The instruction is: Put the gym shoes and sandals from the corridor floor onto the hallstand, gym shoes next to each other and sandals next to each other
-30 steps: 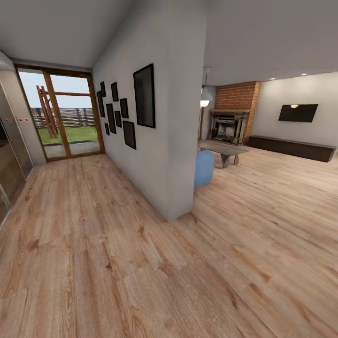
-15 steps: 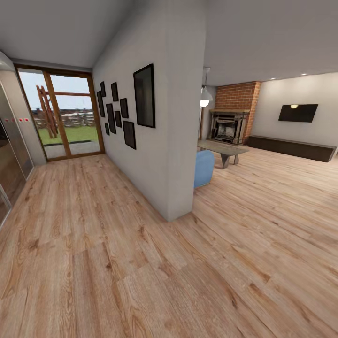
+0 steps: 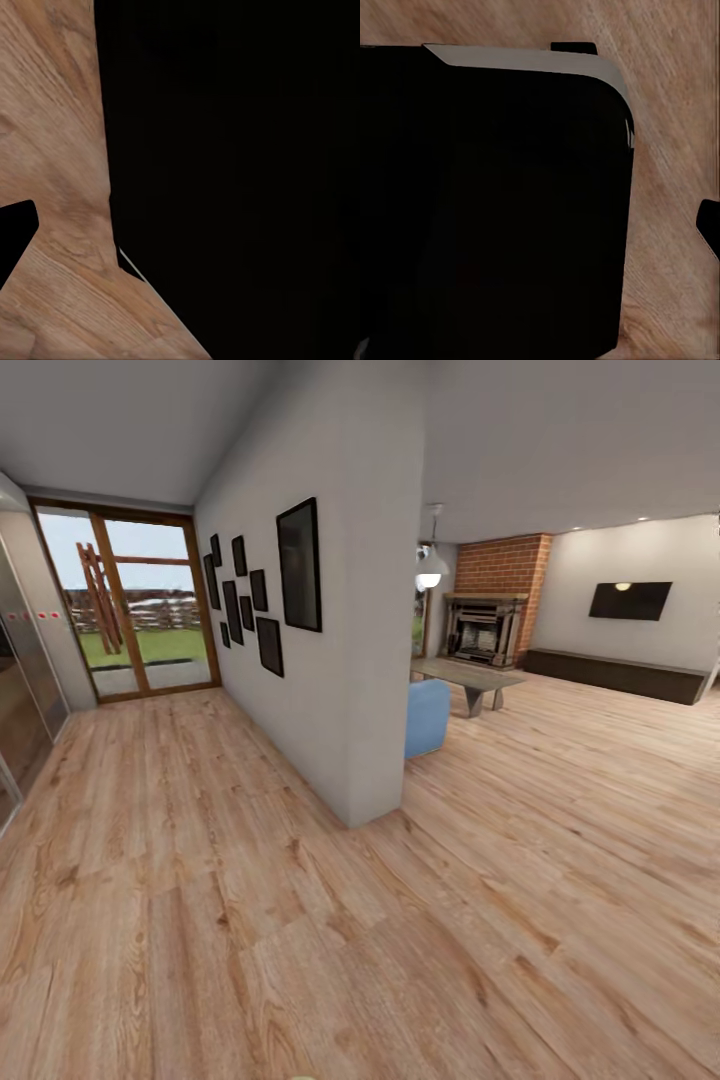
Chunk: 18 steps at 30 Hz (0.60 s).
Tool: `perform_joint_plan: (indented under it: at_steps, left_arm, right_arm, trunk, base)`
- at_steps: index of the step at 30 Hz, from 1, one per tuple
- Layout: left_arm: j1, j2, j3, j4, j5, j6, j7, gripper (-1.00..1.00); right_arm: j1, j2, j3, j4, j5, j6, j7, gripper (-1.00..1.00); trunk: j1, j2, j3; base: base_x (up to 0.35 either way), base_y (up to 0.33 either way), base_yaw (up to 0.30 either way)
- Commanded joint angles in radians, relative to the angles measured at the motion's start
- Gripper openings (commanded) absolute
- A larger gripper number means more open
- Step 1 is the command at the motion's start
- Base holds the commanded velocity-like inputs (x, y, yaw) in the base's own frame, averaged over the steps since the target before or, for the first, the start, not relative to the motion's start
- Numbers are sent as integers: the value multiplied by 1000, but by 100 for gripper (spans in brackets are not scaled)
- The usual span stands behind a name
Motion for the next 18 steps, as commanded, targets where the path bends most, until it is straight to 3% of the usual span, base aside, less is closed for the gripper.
perform_joint_plan:
  at_steps: [1,11,18]
  left_arm:
    - [0,1,0,-1,0,3,0,100]
    - [0,8,0,-1,1,1,2,100]
    - [-1,18,0,-1,45,-1,3,100]
  right_arm:
    - [0,0,0,0,0,1,-1,100]
    - [0,-3,1,-2,1,-1,-1,100]
    - [0,-14,0,-2,1,-1,-2,100]
  trunk:
    - [0,0,-1]
    - [0,0,-1]
    - [0,0,-1]
  base:
    - [-23,-232,0]
    - [-5,-49,1]
    - [0,-2,206]
